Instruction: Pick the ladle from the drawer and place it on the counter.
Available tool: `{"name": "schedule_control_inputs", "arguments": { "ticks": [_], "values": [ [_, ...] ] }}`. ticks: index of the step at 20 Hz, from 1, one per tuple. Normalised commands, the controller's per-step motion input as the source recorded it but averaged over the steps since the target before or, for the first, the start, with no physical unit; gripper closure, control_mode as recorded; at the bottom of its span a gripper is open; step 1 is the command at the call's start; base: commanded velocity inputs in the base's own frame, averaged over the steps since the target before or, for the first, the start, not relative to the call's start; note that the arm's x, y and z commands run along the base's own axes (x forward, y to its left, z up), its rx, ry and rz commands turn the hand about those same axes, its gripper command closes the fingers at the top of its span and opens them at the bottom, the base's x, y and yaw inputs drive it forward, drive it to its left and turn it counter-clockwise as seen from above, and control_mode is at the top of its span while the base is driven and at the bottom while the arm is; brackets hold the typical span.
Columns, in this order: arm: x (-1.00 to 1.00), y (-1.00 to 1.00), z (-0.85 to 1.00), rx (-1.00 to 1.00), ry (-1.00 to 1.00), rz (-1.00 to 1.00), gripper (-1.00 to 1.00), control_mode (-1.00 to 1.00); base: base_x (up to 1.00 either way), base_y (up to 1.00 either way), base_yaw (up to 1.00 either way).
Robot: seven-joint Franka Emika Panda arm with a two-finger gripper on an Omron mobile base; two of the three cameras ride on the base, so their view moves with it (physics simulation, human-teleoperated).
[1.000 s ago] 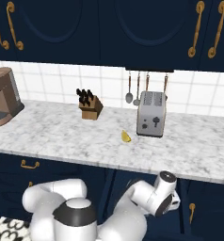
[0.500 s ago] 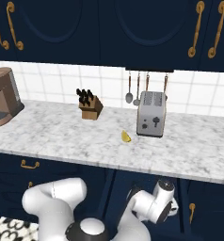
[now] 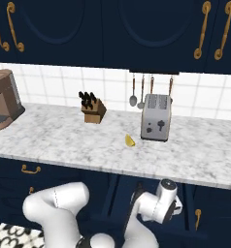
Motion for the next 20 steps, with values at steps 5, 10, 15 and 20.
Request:
{"name": "schedule_control_inputs", "arguments": {
  "ticks": [5, 10, 15, 20],
  "values": [
    [-0.06, 0.45, -0.33, 0.00, 0.00, 0.00, 1.00, -1.00, 0.00, 0.00, 0.00],
    [-0.25, 0.29, -0.08, 0.00, -0.04, 0.00, 1.00, -1.00, 0.00, 0.00, 0.00],
    [-0.31, 0.09, 0.00, 0.00, -0.05, 0.00, 1.00, -1.00, 0.00, 0.00, 0.00],
    [-0.25, 0.00, 0.10, 0.00, -0.02, 0.00, 1.00, -1.00, 0.00, 0.00, 0.00]
  ]
}}
